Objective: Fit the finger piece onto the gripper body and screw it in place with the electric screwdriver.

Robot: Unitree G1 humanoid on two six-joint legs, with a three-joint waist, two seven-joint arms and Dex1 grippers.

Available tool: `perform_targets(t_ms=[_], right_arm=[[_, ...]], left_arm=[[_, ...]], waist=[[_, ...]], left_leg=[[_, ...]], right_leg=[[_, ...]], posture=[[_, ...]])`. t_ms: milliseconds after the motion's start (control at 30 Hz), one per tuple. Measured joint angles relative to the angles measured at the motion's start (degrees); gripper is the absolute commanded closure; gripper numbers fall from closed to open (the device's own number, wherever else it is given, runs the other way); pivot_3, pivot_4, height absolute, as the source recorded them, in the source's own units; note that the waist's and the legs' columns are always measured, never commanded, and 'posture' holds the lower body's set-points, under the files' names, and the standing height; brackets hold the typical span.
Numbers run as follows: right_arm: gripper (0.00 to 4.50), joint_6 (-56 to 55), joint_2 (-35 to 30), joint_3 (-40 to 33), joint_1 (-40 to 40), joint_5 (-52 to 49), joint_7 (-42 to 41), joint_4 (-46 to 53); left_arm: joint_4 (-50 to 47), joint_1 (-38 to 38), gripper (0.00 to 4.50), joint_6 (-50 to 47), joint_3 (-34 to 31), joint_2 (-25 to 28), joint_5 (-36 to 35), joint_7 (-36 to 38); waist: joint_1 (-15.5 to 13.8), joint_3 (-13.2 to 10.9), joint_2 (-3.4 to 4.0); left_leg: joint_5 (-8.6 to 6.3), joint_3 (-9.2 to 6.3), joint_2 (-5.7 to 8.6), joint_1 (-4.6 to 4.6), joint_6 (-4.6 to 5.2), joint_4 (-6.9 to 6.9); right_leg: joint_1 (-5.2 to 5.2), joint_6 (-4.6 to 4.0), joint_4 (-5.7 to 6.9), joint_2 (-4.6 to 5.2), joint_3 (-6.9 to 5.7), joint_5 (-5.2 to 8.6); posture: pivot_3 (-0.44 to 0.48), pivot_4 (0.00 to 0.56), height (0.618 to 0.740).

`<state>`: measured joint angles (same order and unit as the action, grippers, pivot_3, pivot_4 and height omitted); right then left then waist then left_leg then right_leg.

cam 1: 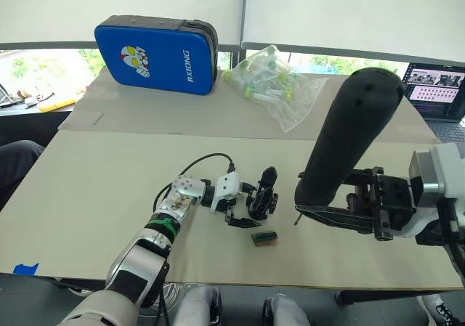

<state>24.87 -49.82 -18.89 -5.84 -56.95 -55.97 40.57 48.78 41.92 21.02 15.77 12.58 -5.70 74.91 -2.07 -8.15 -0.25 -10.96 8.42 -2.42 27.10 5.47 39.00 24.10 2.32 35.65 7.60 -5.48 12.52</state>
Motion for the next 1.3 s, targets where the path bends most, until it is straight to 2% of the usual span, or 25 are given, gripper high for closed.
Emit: perform_targets(t_ms=[200,333,633,900,1133,1300], right_arm=[[2.59,0.00,0.02,-0.10,0.20,0.01,-0.11,0.40],[2.59,0.00,0.02,-0.29,0.42,0.02,-0.23,0.34],[2.59,-0.01,0.26,-0.27,0.38,0.04,-0.67,-0.18],[2.59,0.00,0.60,-0.27,0.39,0.04,-0.78,-0.18],[2.59,0.00,0.99,-0.24,0.39,0.08,-0.16,0.05],[2.59,-0.01,1.37,-0.10,0.47,0.53,-0.10,0.47]], left_arm=[[-8.60,-7.21,0.03,-0.81,-3.57,4.10,-2.60,-1.22],[-17.44,-12.84,0.03,-4.56,-4.48,6.36,-3.56,-2.37],[-35.66,-22.52,0.03,-16.23,-1.94,4.28,-1.25,-12.98],[-39.46,-23.70,0.03,-20.09,1.03,1.73,1.48,-19.83],[-39.18,-22.47,0.03,-21.58,2.70,0.67,2.52,-22.03],[-38.91,-21.79,2.22,-22.66,3.04,0.33,2.53,-22.86]], waist=[[1.57,0.00,0.00],[1.57,0.00,0.01],[0.66,0.00,0.00],[-0.08,0.00,0.01],[-0.59,0.00,0.01],[-0.64,0.00,0.01]], left_leg=[[0.02,0.00,-0.11,-0.04,0.00,-0.04],[0.02,0.00,-0.11,-0.06,-0.01,-0.06],[-0.11,0.00,-0.03,-0.02,-0.17,-0.04],[-0.12,0.00,-0.01,-0.03,-0.19,-0.03],[-0.13,0.00,0.09,-0.02,-0.18,-0.02],[-0.14,0.00,0.16,-0.02,-0.16,-0.02]], right_leg=[[0.03,0.02,0.07,-0.08,0.02,0.00],[0.04,0.00,0.09,-0.07,0.02,0.04],[0.02,-0.02,0.03,0.03,0.04,0.05],[0.01,-0.07,0.02,0.04,0.04,0.07],[-0.01,-0.19,0.01,0.14,0.04,0.14],[-0.02,-0.16,0.01,0.21,0.03,0.13]], posture=[[0.000,0.150,0.740],[0.000,0.150,0.740],[0.000,0.150,0.740],[0.000,0.150,0.740],[0.000,0.150,0.740],[0.000,0.150,0.740]])
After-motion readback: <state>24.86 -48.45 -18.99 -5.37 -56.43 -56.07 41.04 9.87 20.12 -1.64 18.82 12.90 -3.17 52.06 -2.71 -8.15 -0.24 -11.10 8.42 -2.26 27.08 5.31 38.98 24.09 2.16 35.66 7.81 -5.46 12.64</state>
